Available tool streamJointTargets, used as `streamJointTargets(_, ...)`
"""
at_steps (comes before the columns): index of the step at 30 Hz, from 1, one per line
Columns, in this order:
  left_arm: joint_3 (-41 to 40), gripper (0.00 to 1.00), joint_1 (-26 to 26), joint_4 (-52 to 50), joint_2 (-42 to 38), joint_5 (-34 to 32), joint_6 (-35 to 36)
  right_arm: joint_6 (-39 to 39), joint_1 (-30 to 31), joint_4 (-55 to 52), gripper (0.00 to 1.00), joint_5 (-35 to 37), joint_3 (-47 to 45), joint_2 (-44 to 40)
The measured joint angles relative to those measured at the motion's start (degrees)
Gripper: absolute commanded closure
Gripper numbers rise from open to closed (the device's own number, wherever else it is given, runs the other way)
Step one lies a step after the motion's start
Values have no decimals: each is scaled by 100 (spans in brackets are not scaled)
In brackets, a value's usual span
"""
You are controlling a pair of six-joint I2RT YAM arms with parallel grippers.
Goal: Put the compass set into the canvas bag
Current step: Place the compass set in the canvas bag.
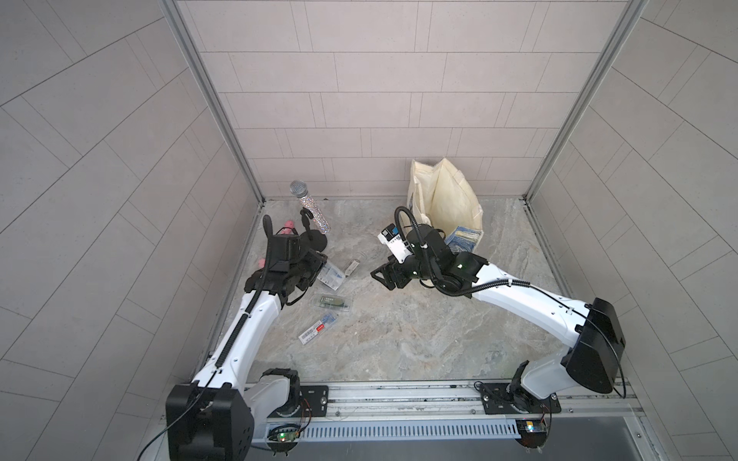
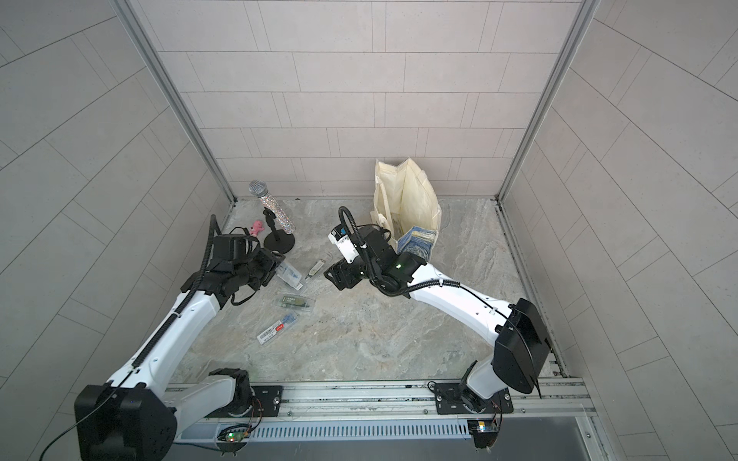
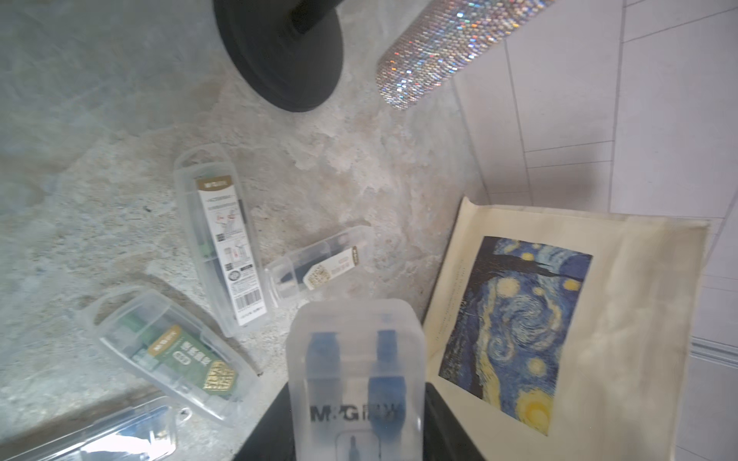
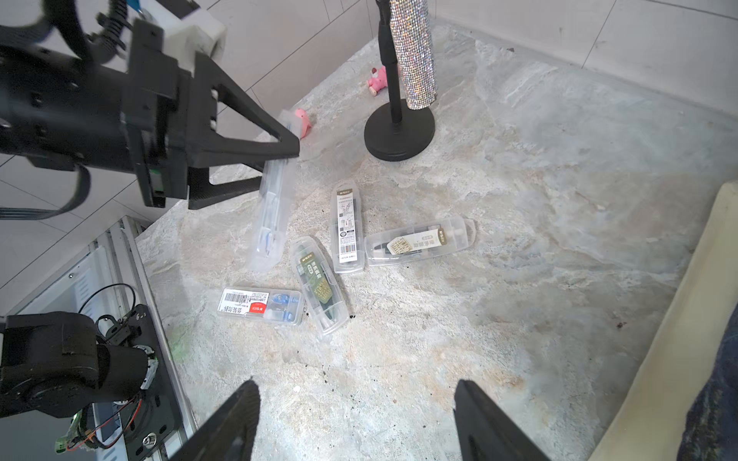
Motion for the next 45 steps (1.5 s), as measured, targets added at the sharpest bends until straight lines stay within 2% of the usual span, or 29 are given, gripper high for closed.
streamJointTargets(10,186,75,-1023,686,24,-79,-549,264,0,7,22,-105,385,328)
streamJointTargets(27,321,75,-1537,1193,343,-199,-654,424,2,-33,43,-461,815,787)
streamJointTargets(40,365,74,-1578,1368,365,-225,-651,570,-13,-107,81,-507,898,975)
streamJointTargets(42,365,68,-1585,1414,365,-223,-649,623,-59,-127,87,-527,901,975)
streamJointTargets(45,365,50,-1589,1419,363,-223,-625,621,-52,-129,97,-511,901,975)
